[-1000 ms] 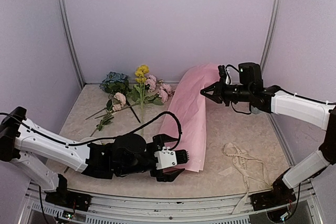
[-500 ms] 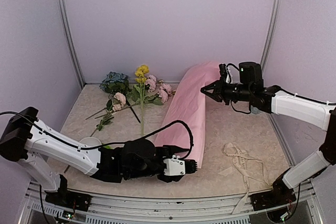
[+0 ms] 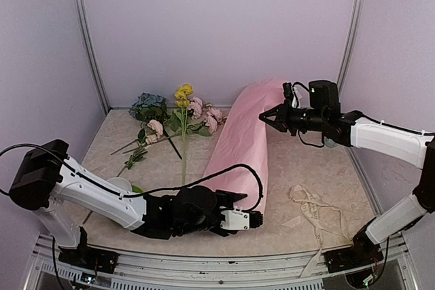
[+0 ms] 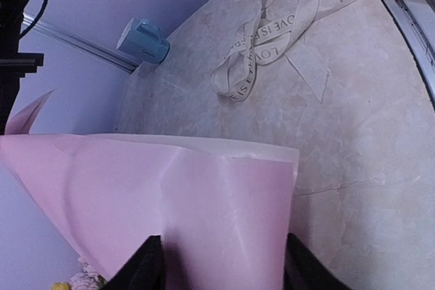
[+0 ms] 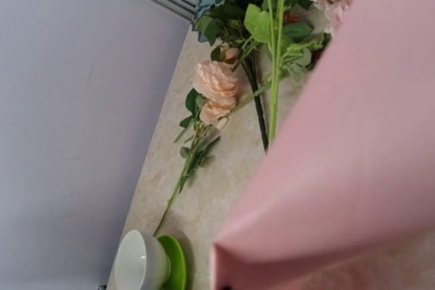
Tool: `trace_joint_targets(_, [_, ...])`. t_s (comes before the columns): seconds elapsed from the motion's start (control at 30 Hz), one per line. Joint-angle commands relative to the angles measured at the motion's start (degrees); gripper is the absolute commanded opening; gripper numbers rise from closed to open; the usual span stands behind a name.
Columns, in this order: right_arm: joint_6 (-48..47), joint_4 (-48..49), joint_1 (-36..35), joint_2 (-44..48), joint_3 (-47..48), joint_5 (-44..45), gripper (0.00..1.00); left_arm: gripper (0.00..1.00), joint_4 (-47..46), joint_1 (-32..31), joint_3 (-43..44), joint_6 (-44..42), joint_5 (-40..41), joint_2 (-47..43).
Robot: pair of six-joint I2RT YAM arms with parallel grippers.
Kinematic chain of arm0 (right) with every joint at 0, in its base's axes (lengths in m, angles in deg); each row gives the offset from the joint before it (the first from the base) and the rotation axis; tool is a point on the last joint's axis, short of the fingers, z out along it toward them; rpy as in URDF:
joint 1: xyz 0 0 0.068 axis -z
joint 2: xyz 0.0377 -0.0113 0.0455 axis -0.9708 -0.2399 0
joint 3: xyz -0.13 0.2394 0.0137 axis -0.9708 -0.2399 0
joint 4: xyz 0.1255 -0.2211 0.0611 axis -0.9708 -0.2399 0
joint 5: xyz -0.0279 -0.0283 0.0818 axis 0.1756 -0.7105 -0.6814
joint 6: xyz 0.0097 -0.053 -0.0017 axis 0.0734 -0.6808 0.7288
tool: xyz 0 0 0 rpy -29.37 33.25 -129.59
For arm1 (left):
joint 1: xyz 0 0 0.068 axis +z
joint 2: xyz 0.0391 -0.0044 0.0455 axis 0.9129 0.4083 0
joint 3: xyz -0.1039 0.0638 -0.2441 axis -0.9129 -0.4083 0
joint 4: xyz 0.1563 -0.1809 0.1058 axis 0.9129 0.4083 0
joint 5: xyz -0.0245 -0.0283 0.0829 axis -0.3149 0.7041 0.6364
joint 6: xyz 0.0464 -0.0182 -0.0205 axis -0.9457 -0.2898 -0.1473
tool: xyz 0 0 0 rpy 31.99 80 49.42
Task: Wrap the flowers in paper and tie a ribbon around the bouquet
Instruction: Pass from the right arm to the left
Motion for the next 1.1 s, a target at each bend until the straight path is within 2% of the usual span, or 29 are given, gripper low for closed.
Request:
trace_joint_targets(0.0, [-0.5, 1.6, -0.7, -0.5, 0.5, -0.8, 0.00, 0.46, -5.9, 0.1, 1.2, -1.9, 5.6, 1.1])
trace_joint_targets(0.07, [-0.5, 1.6, -0.6, -0.5, 0.3, -0.7, 0.00, 0.28, -7.0, 0.2, 1.0, -2.3, 6.3, 1.2])
trace_joint_targets(0.2, [-0.6, 1.6, -0.6, -0.4, 0.0, -0.5, 0.00, 0.02, -7.6, 0.3, 1.0, -2.3, 6.8, 1.2])
trace_joint_targets(0.33, [-2.9, -0.9, -0.6, -0.7, 1.0, 0.1, 0.00, 0.00, -5.3, 0.4, 1.6, 1.0, 3.9, 0.2])
trace_joint_targets(0.4, [-7.4, -4.7, -0.6, -1.0, 2.4, 0.6, 0.03, 0.00, -3.7, 1.0, 2.2, 4.7, 2.1, -0.5])
trace_joint_targets(0.57, [-22.6, -23.3, -0.2, -2.5, 9.4, 3.9, 0.59, 0.00, 0.7, 5.5, 5.7, 20.3, -3.0, -0.8])
trace_joint_targets(0.63, [-27.3, -27.6, 0.6, -0.8, 9.2, 4.2, 0.88, 0.00, 2.3, 7.8, 7.3, 26.2, -4.8, -0.8])
trace_joint_targets(0.67, [-28.9, -29.1, 1.0, 0.5, 9.0, 3.7, 0.98, 0.00, 2.3, 8.6, 7.6, 29.1, -6.0, -1.1])
trace_joint_targets(0.83, [-35.1, -34.5, 2.2, 6.8, 8.1, -1.2, 1.00, 0.00, -3.1, 11.3, 4.8, 36.5, -10.3, -3.1])
trace_joint_targets(1.07, [-30.0, -31.9, 2.7, 12.0, -4.0, -7.7, 0.91, 0.00, -4.7, 13.4, 4.7, 41.3, -9.3, -3.4])
